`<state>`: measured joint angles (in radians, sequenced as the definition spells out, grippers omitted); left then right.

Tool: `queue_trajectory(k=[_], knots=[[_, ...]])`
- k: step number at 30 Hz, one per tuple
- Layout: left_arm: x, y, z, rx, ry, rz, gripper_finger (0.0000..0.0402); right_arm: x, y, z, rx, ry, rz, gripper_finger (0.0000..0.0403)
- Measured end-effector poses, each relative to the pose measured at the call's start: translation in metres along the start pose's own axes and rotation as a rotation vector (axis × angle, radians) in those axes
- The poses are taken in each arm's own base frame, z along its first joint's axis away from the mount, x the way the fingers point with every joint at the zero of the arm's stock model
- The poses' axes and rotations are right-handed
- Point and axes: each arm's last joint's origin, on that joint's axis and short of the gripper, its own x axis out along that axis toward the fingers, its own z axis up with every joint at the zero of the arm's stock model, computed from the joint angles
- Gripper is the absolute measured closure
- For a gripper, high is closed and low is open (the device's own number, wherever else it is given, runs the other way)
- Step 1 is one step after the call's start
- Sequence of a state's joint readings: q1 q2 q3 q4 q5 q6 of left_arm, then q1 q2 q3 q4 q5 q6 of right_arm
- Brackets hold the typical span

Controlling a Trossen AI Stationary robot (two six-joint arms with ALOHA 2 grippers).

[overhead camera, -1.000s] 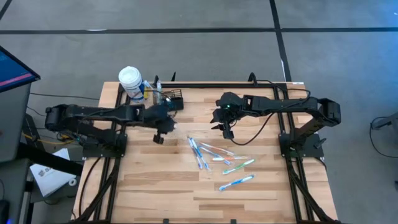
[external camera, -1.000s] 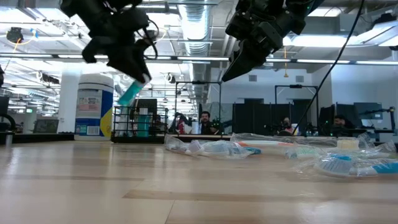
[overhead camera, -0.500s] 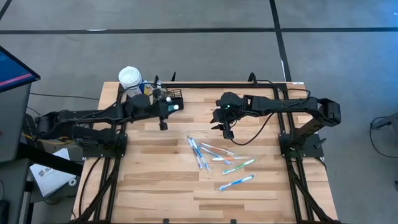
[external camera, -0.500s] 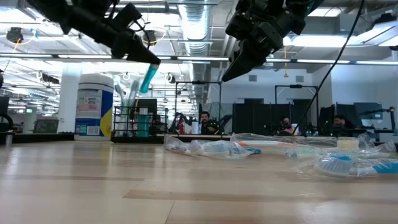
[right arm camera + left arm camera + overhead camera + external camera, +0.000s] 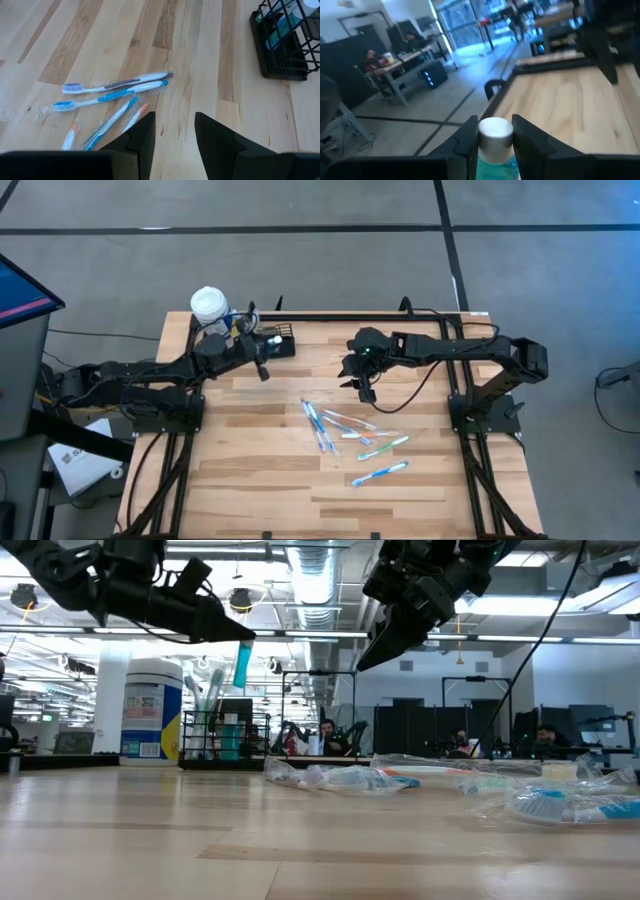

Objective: Pick & Place toothbrushing station
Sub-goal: Put the blue mouthwash into the black wire organizer

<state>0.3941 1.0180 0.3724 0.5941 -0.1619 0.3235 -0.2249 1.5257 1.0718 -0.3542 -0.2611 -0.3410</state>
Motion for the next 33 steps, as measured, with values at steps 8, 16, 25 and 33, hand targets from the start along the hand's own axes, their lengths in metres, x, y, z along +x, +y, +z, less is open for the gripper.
queue_trajectory(k=[8, 16, 25, 33], knots=[[-0.006, 0.009, -0.015, -0.137, -0.028, 0.108, 0.0317, 0.0, 0.0, 0.0, -0.005, 0.0, 0.0, 0.0275], [-0.006, 0.013, -0.017, -0.219, -0.025, 0.235, 0.0317, 0.0, 0.0, 0.001, -0.012, -0.006, -0.002, 0.0275], [0.008, 0.011, -0.027, -0.288, -0.039, 0.323, 0.0318, 0.0, 0.0, 0.001, -0.014, -0.013, -0.005, 0.0275], [0.022, 0.009, -0.041, -0.289, -0.055, 0.371, 0.0317, 0.0, 0.0, 0.001, -0.029, -0.013, -0.005, 0.0275]])
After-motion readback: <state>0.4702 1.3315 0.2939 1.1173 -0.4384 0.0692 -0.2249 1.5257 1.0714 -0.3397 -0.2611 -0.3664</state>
